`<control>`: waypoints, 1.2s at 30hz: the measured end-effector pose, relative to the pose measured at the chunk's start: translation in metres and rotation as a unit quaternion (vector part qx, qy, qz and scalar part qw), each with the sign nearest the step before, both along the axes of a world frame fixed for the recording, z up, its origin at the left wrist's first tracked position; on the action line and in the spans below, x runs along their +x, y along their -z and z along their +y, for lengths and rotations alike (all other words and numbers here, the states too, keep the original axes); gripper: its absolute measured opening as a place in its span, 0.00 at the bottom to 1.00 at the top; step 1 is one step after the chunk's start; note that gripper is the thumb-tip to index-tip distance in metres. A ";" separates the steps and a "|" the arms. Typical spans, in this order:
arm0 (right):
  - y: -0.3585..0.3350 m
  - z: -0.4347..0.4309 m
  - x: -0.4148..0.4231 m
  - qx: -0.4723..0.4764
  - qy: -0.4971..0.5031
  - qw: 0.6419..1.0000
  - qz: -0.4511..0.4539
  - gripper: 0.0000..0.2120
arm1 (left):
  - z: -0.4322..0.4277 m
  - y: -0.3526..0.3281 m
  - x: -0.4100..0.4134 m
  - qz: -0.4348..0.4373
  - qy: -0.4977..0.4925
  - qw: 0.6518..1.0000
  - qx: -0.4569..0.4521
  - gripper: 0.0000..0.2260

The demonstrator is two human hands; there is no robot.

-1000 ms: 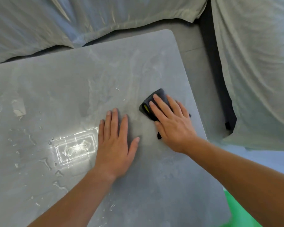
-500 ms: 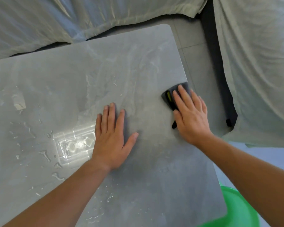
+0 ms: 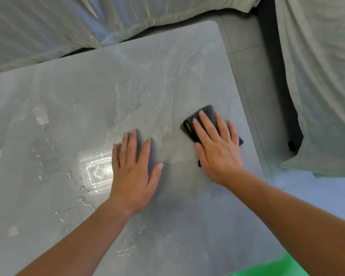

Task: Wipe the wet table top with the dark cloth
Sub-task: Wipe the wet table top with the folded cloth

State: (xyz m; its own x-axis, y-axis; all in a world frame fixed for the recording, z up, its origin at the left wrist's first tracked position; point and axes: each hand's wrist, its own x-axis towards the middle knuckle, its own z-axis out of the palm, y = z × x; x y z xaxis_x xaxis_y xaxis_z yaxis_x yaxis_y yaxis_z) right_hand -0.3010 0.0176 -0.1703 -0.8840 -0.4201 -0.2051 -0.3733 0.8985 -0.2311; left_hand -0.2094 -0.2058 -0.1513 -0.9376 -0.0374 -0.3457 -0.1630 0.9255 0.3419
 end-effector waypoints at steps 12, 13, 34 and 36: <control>0.003 -0.024 0.003 0.004 -0.124 0.992 0.025 0.27 | -0.012 -0.001 0.023 -0.026 -0.013 0.997 0.071 0.32; 0.003 -0.032 -0.012 -0.002 -0.070 0.997 0.024 0.27 | -0.011 -0.001 0.024 -0.026 -0.009 0.997 0.071 0.32; -0.007 -0.001 0.141 0.037 -0.017 0.998 -0.043 0.28 | 0.014 -0.005 0.097 -0.003 0.096 0.994 0.050 0.32; -0.010 0.021 0.123 0.040 -0.063 0.996 -0.054 0.27 | 0.016 -0.004 0.099 -0.001 0.130 0.991 0.037 0.32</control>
State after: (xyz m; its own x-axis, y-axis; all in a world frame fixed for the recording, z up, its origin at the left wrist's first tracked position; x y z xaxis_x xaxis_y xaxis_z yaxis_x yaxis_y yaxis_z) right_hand -0.1776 0.0385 -0.1602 -0.7966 -0.5045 -0.3330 -0.4607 0.8634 -0.2059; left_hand -0.1102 -0.1893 -0.1474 -0.9114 0.2298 -0.3413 0.0758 0.9091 0.4096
